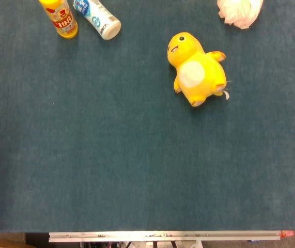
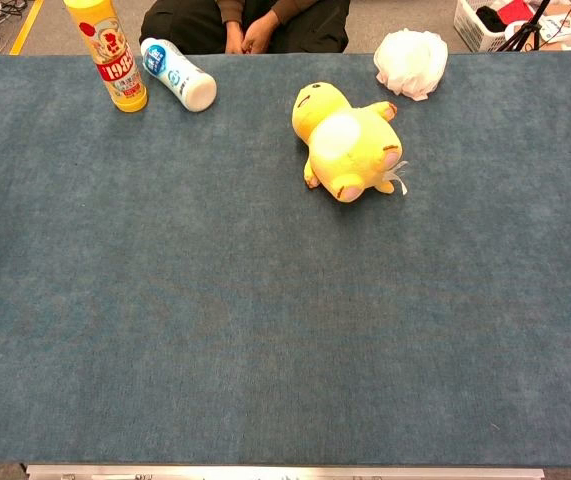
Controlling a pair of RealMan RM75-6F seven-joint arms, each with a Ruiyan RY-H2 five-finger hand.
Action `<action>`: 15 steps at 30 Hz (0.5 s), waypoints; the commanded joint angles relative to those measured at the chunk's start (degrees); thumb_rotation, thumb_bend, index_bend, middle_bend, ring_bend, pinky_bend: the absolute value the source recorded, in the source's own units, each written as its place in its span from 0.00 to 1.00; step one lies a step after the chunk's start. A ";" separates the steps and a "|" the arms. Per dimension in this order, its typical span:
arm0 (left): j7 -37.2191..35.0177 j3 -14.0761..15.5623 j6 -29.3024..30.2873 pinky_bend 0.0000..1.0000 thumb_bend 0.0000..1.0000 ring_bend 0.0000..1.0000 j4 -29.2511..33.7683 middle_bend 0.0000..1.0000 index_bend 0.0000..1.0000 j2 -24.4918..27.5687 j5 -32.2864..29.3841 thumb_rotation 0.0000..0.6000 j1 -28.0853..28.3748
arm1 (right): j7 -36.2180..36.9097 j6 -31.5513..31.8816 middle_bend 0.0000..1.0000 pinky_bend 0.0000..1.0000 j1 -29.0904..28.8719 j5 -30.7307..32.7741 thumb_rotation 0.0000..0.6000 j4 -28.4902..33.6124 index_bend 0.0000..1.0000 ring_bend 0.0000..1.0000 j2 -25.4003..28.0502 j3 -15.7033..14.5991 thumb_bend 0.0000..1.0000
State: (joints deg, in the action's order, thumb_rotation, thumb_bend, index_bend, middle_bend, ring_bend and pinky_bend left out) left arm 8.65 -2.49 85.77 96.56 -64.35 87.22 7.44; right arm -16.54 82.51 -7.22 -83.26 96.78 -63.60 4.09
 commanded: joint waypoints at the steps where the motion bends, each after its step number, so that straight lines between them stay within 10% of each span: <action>1: 0.28 -0.01 -0.20 0.07 0.47 0.14 0.10 0.24 0.23 -0.09 0.10 1.00 0.13 | 0.34 0.04 0.46 0.48 0.18 0.14 1.00 -0.22 0.07 0.37 -0.04 -0.09 0.26; 15: 0.31 0.01 0.09 0.07 0.47 0.14 0.30 0.24 0.23 -0.18 0.50 1.00 -0.04 | 2.00 1.13 0.46 0.48 0.55 -1.55 1.00 -0.49 0.07 0.37 0.06 -0.31 0.26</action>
State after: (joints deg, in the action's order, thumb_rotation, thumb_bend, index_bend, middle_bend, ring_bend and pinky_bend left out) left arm 8.96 -2.48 85.86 96.87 -64.53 87.71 7.39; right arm -14.60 83.58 -6.67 -84.75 96.29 -63.52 3.80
